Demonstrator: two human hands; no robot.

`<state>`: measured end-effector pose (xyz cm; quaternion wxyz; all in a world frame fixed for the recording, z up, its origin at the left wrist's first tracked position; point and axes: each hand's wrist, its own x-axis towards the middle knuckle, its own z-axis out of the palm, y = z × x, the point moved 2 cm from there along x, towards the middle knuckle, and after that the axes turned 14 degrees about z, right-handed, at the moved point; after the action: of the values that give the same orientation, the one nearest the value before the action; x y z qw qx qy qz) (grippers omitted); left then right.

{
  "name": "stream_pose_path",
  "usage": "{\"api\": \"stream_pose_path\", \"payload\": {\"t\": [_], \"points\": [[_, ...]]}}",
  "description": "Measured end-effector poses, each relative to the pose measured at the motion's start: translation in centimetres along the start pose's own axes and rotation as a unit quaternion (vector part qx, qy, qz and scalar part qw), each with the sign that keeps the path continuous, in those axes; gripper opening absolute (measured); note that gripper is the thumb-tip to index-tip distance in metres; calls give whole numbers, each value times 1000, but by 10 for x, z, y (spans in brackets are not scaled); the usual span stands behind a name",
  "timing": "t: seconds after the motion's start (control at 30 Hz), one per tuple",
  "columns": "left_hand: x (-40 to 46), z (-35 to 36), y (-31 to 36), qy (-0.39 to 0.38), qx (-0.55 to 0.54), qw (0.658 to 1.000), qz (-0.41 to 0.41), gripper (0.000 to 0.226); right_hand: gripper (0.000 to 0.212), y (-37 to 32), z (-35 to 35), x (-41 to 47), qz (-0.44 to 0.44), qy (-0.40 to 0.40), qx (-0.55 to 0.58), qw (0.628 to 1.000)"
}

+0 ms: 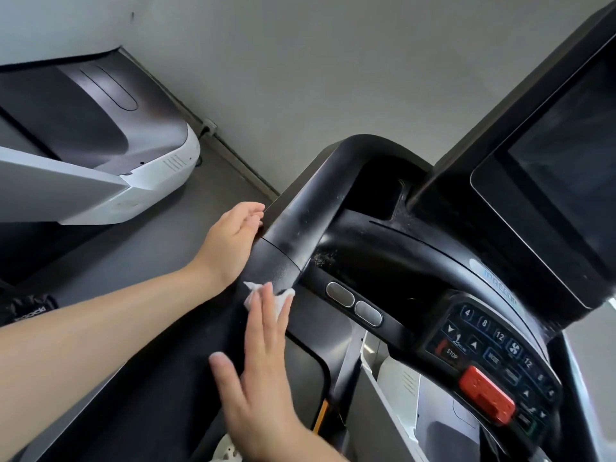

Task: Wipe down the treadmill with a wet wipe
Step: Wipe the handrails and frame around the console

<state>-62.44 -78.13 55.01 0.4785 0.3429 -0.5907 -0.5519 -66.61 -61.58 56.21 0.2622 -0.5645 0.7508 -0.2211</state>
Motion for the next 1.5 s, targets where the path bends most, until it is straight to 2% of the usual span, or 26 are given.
{"api": "stream_pose_path", "payload": {"t": [0.1, 0.17, 0.23, 0.3, 0.4, 0.5, 0.6, 0.67, 0.77, 0.8, 0.9, 1.07, 1.17, 1.23, 1.3, 1.37, 1.43, 1.5], "points": [[-4, -5, 2, 0, -74, 997, -13, 18, 74, 15, -27, 41, -44, 41, -104, 993], [-11, -9, 3, -3, -98, 995, -15, 18, 74, 15, -50, 91, 9, 59, -141, 988], [-20, -16, 3, -8, -114, 993, -32, 28, 61, 8, -63, 126, 61, 75, -173, 980], [-27, -27, 1, -8, -121, 991, -55, 30, 58, -6, -58, 128, 44, 71, -225, 971], [-38, -45, -2, -21, -107, 989, -100, 32, 71, -31, -25, 63, -85, -5, -274, 958], [-52, -58, -5, -29, -94, 984, -151, 33, 67, -44, 2, -12, -217, -62, -326, 918], [-71, -71, -3, -63, -71, 977, -192, 33, 62, -38, -1, -22, -297, -113, -354, 880], [-84, -77, 1, -77, -62, 975, -200, 33, 63, -28, -16, 7, -268, -80, -348, 895], [-107, -86, 7, -75, -65, 974, -206, 36, 75, -20, -34, 53, -140, -23, -316, 938], [-114, -89, 9, -71, -55, 975, -205, 37, 77, -20, -32, 53, -131, -25, -309, 942], [-135, -99, 14, -44, -37, 979, -198, 38, 75, -42, -4, 8, -223, -45, -288, 930], [-163, -111, 24, 11, -33, 981, -190, 38, 60, -60, 49, -100, -414, -131, -303, 848], [-180, -110, 25, 34, -25, 983, -179, 41, 58, -55, 53, -116, -462, -131, -313, 819], [-191, -110, 29, 36, -26, 986, -162, 42, 59, -44, 39, -93, -430, -104, -303, 844], [-198, -112, 29, 42, -53, 988, -141, 44, 65, -35, 19, -59, -346, -37, -279, 895], [-204, -116, 32, 86, -100, 979, -155, 45, 72, -31, 11, -45, -265, -30, -263, 927], [-208, -119, 37, 111, -142, 970, -162, 45, 78, -38, 23, -68, -269, -55, -249, 929], [-215, -123, 41, 97, -161, 969, -163, 45, 73, -49, 45, -115, -335, -99, -248, 903]]}}
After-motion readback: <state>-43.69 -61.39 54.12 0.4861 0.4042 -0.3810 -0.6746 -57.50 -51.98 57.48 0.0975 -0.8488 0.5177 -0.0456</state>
